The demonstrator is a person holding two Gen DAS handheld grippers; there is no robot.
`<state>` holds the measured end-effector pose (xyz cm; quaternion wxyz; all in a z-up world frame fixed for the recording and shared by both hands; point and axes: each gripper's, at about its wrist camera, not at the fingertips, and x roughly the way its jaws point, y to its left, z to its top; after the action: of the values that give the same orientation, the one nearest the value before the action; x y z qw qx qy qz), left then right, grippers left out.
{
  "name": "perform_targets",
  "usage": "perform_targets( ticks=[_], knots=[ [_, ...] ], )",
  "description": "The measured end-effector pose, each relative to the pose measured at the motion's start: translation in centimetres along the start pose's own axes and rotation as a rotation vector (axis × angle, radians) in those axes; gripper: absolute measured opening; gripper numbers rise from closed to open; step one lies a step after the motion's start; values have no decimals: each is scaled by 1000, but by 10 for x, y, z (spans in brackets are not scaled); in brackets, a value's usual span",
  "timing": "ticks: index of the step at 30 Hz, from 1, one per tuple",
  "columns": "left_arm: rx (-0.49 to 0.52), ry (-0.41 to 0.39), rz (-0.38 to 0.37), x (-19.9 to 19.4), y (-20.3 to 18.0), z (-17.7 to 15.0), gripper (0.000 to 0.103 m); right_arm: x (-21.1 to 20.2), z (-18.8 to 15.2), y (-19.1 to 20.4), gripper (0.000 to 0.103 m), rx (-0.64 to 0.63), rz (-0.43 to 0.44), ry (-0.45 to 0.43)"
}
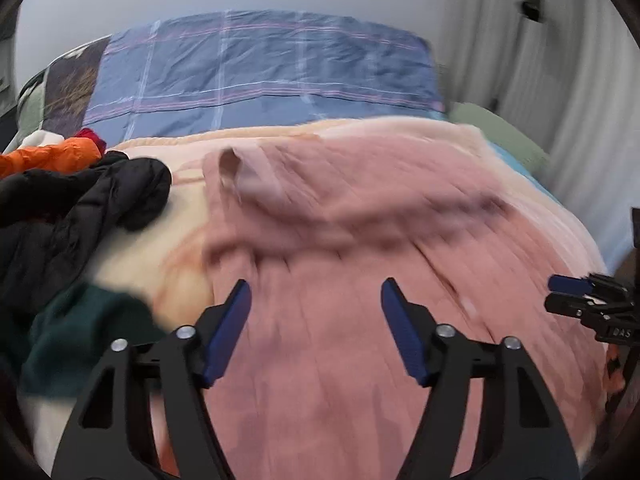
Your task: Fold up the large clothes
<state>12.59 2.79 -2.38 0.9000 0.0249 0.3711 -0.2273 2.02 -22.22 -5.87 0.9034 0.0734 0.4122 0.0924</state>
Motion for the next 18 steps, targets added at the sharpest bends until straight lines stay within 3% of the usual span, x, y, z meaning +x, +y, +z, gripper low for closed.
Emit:
perform_targets(
  ticks=[3,5,7,10,11,13,15,17,18],
  knots=[
    [74,20,37,-31,-12,-44,66,-28,-52,43,51,-102,84,-4],
    [100,28,95,-50,-17,-77,66,-40,-81,69,51,-185,91,-11],
    [84,28,131,-69,-15,-103,66,-44,-100,84,51,-230,85,-4],
    [40,12,117,-99,-7,-131,67,-46,-125,90,51,-220,111,17],
    [40,4,108,-107,-8,-139,69,-47,-132,90,51,-209,102,17],
    [65,11,115,-119,-14,-157,82,-46,-133,85,50,-184,86,20],
    [94,34,141,-119,-18,-169,83,-51,-139,89,50,-171,72,8],
    [83,63,142,-114,-18,-179,83,-43,-142,95,48,-200,3,14],
    [56,75,132,-112,-16,-183,83,-38,-143,96,42,-218,-37,18]
  ],
)
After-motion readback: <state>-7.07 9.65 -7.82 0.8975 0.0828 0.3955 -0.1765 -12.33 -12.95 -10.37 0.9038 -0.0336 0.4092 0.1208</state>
